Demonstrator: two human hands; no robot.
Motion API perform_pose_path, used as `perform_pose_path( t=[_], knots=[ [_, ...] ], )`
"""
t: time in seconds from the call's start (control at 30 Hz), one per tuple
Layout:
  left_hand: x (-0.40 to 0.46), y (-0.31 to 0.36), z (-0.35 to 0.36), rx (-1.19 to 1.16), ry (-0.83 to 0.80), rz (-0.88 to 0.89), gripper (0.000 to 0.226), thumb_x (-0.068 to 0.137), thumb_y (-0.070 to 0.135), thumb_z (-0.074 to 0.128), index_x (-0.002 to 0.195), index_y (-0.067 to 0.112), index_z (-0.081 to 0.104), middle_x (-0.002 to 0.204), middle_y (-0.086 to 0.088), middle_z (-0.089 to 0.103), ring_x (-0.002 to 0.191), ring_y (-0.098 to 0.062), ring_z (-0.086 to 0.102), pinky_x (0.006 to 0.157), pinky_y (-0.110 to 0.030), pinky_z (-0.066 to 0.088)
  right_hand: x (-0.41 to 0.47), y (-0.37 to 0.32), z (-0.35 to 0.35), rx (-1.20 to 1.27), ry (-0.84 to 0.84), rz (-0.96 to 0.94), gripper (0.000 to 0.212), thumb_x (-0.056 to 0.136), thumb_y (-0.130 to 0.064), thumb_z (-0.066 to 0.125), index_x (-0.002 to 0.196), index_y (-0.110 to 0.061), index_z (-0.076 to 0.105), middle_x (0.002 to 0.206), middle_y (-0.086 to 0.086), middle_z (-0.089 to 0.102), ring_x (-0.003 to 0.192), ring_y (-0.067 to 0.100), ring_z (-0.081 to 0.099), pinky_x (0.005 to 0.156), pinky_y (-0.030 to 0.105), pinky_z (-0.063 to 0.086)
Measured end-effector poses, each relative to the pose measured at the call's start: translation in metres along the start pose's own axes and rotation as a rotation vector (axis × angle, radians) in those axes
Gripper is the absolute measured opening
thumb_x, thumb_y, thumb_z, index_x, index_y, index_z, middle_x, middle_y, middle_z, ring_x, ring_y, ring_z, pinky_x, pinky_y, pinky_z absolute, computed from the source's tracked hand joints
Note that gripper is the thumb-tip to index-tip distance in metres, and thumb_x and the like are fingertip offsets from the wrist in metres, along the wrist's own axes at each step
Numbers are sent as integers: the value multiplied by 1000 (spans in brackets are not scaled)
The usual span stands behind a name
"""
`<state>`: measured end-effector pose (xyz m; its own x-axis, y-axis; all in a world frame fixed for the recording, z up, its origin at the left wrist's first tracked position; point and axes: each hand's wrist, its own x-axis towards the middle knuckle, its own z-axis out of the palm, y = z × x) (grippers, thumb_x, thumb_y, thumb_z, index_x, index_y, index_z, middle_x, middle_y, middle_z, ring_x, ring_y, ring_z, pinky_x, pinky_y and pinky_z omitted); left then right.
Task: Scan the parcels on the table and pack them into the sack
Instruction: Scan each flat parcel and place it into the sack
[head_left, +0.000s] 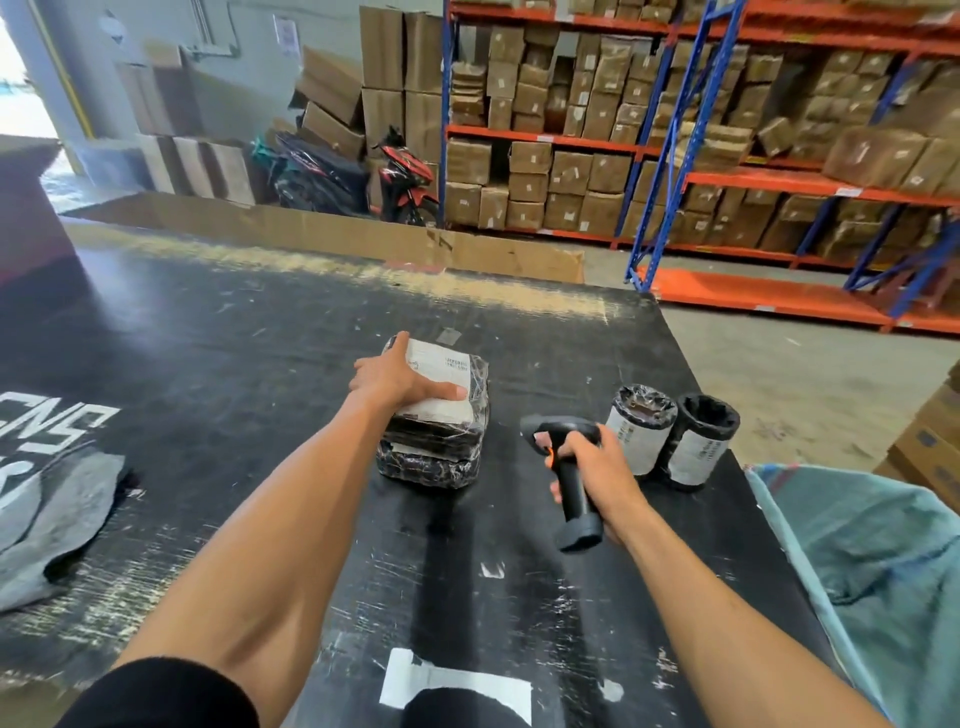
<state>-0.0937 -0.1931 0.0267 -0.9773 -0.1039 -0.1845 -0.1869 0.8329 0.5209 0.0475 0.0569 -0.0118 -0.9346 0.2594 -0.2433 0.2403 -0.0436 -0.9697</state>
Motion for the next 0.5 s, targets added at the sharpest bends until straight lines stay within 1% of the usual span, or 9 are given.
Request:
perform_pose_path(
  t=[0.07, 0.1, 0.17, 0.23, 0.3, 0.37, 0.43, 0.5],
  knots=[
    [-9, 5, 0, 8, 56, 7, 140, 37, 87, 78, 154, 43, 16, 143, -19, 49, 130, -39, 47, 98, -47, 46, 1, -16, 3, 119, -27, -43, 37, 95, -4, 54, 127, -21, 45, 99, 18, 71, 56, 28, 60, 55, 39, 59],
    [-16, 6, 0, -5, 88, 14, 134, 42, 85, 79, 154, 44, 18, 140, -20, 50, 127, -38, 49, 96, -46, 46, 1, -24, 5, 135, -32, -70, 40, 97, -6, 55, 130, -24, 44, 99, 17, 70, 56, 27, 61, 54, 39, 59],
    [-30, 7, 3, -68, 148, 43, 127, 48, 80, 81, 153, 48, 18, 137, -22, 47, 121, -40, 52, 98, -45, 45, -2, -38, 12, 104, -43, -138, 41, 100, -13, 58, 136, -27, 42, 94, 17, 67, 54, 25, 58, 48, 34, 52],
    [-43, 3, 8, -119, 208, 79, 125, 51, 78, 82, 153, 50, 16, 136, -21, 43, 117, -43, 55, 100, -47, 45, -6, -50, 21, 66, -53, -212, 40, 102, -25, 62, 137, -29, 42, 94, 17, 68, 53, 23, 55, 47, 33, 48],
    [-57, -1, 14, -168, 267, 104, 121, 53, 76, 82, 152, 53, 16, 135, -19, 42, 115, -45, 56, 100, -49, 44, -10, -58, 30, 31, -51, -261, 40, 103, -38, 64, 136, -31, 42, 95, 16, 71, 52, 21, 56, 48, 33, 49],
    [-69, -4, 17, -223, 319, 120, 115, 56, 74, 82, 150, 55, 19, 128, -15, 43, 110, -44, 57, 99, -48, 44, -17, -63, 39, -38, -49, -317, 43, 102, -49, 62, 137, -33, 42, 92, 14, 72, 52, 20, 59, 50, 33, 52],
    [-79, -8, 18, -237, 348, 140, 112, 57, 72, 82, 149, 55, 20, 120, -9, 42, 105, -41, 59, 96, -46, 45, -24, -66, 45, -105, -51, -365, 44, 101, -56, 60, 136, -37, 41, 88, 11, 72, 54, 19, 62, 52, 33, 54],
    [-88, -12, 19, -223, 359, 163, 112, 57, 71, 83, 149, 56, 20, 115, -5, 40, 101, -38, 60, 92, -44, 48, -32, -68, 49, -148, -60, -388, 41, 101, -58, 58, 133, -41, 39, 87, 9, 71, 54, 19, 62, 51, 32, 53]
  ],
)
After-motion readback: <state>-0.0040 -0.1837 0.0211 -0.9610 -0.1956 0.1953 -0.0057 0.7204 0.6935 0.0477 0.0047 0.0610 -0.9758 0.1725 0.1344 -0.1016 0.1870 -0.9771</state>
